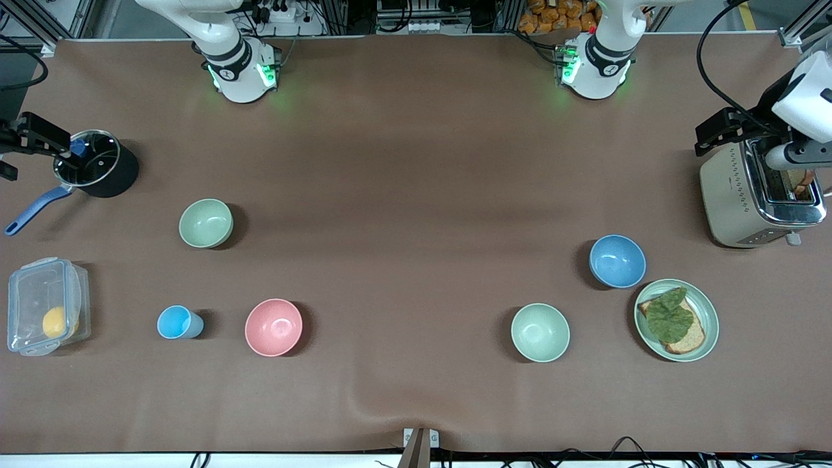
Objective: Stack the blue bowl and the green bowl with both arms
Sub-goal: 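Reach the left gripper down to the blue bowl beside the sandwich plate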
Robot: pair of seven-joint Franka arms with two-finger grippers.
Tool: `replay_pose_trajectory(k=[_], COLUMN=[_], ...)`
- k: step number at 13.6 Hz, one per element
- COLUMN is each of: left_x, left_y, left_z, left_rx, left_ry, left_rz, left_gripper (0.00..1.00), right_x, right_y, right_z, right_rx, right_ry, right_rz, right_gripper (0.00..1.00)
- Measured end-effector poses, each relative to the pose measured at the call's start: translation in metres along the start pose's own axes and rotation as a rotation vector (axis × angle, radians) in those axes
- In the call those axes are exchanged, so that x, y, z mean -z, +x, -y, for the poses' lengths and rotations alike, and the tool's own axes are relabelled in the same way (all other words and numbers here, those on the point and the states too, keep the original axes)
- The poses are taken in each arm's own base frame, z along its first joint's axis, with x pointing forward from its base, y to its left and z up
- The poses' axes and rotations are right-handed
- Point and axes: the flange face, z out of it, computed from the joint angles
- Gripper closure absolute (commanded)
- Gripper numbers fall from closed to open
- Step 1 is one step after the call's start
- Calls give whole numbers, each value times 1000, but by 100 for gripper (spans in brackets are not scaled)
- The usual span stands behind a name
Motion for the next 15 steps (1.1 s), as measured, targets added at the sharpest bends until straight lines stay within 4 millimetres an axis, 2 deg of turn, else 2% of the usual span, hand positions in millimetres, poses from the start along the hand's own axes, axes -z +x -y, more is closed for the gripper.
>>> replay_pose_trajectory(k=[4, 7, 11, 15], left_x=[-15, -39, -93, -167], left_y=[9, 23, 60, 100], left_z=[-1, -2, 4, 5], left_rx=[-17, -20, -16, -26], left_ry=[1, 4, 33, 87], left_rz=[30, 74, 111, 180], left_gripper=[0, 0, 0, 0], right_x=[0, 0, 0, -2], right_y=[0, 0, 0, -1], right_z=[0, 0, -1, -2], right_rx=[0, -2, -4, -7], right_ry=[0, 0, 1, 2], right_rz=[0, 1, 2, 5], right_gripper=[0, 0, 0, 0])
